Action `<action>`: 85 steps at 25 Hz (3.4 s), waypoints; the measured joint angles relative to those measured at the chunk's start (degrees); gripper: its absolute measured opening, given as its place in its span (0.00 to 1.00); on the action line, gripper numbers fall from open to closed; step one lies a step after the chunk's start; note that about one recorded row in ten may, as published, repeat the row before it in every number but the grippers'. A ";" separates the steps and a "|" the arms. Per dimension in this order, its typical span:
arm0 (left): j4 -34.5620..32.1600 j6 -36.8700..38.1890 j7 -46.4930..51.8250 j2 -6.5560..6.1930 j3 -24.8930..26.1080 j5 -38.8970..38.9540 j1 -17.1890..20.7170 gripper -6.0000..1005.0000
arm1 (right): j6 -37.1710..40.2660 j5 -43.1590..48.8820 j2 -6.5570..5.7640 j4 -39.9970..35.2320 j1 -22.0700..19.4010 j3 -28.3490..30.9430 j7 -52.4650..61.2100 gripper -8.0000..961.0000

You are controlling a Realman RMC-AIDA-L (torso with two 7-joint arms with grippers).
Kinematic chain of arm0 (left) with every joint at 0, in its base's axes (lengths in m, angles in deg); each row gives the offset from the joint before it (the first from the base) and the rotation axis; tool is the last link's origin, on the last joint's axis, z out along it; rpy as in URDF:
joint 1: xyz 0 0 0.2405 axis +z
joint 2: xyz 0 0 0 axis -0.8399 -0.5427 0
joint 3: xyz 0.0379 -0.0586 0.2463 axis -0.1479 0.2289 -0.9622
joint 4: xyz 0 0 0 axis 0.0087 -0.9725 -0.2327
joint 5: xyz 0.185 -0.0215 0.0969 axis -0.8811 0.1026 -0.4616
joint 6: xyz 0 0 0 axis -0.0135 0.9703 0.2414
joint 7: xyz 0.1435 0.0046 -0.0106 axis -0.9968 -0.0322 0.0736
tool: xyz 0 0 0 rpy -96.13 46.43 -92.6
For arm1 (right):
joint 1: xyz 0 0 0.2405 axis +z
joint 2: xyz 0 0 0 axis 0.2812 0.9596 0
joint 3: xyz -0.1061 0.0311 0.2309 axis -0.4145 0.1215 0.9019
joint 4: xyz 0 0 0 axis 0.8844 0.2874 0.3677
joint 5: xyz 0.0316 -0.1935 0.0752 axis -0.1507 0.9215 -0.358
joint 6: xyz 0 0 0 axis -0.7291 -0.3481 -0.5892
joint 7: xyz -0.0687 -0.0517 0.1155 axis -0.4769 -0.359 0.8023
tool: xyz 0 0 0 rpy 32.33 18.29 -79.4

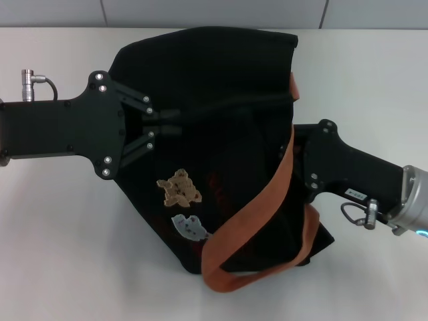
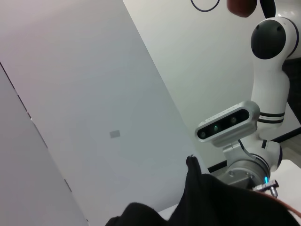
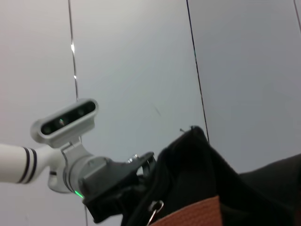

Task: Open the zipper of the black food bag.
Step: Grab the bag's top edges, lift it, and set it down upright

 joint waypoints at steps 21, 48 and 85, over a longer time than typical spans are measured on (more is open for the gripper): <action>0.71 0.40 -1.48 -0.04 1.28 0.44 1.24 0.07 | 3.20 -0.09 -0.27 -5.33 -3.14 -1.25 5.03 0.01; 3.05 0.28 -2.42 0.00 2.29 0.52 0.33 0.07 | 4.06 -6.92 0.13 -5.76 -3.49 -4.37 1.66 0.18; 3.64 0.66 -2.44 0.09 0.85 0.52 -0.20 0.08 | -1.98 -6.23 0.26 -0.04 0.21 -4.57 -2.33 0.01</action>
